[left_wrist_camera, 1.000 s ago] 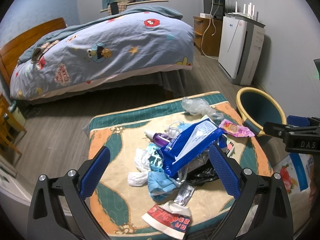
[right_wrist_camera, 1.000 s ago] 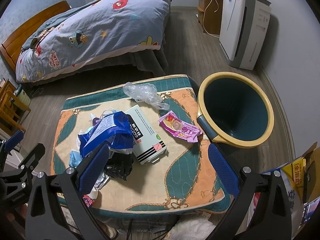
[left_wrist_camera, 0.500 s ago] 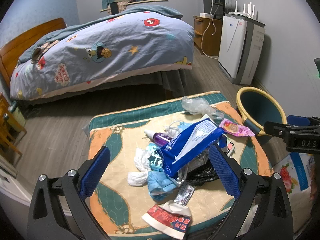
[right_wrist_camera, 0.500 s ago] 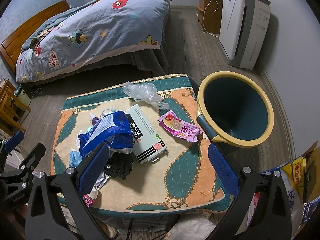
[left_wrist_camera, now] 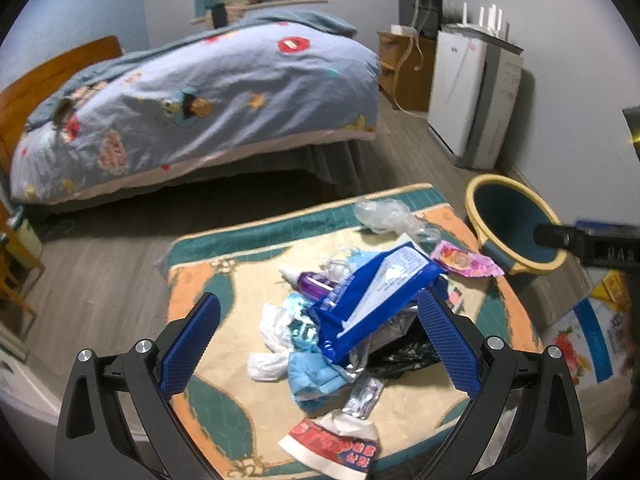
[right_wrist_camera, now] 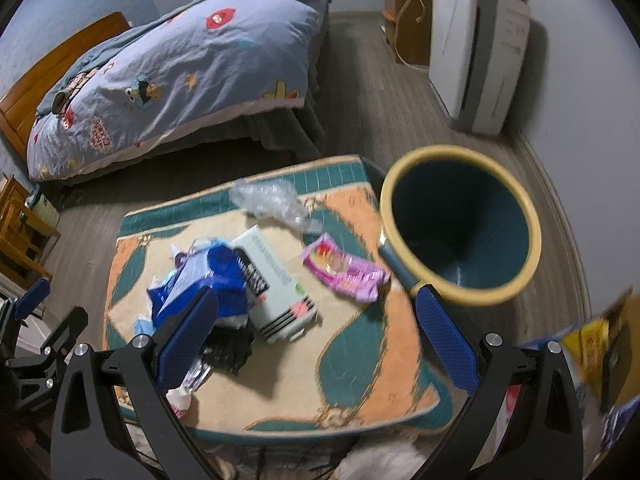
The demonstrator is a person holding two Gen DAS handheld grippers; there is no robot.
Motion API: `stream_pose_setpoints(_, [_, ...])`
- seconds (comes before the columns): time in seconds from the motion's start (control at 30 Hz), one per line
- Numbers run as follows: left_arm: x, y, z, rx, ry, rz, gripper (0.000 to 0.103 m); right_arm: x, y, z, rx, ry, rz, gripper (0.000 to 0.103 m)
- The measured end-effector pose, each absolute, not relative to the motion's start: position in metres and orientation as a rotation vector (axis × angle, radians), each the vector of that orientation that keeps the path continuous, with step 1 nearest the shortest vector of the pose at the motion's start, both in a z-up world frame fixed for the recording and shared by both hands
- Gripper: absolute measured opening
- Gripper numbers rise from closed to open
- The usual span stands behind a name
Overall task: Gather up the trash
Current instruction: 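Grasp the blue snack bag with the left tool while the right tool grasps the pink wrapper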
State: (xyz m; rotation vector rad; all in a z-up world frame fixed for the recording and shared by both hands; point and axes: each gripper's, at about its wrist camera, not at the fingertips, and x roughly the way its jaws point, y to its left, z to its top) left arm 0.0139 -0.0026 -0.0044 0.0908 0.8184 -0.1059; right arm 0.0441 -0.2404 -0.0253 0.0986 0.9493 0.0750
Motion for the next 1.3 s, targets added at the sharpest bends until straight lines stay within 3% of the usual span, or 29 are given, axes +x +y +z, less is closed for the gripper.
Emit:
stream_pose_setpoints(0.17, [0.032, -0.007, -0.019, 0.144, 0.863, -0.124, 0.098, 0.066, -0.250, -0.022, 0.028, 0.886, 0.090, 0.097])
stream_pose_setpoints(1.13, [0.088, -0.053, -0.108, 0.329, 1.047, -0.298, 0.095, 0.150, -0.232, -0.159, -0.371, 1.228, 0.303, 0.097])
stream_pose_setpoints(1.3, [0.096, -0.053, -0.110, 0.302, 1.052, -0.320, 0.094, 0.156, -0.229, -0.173, -0.366, 1.263, 0.326, 0.092])
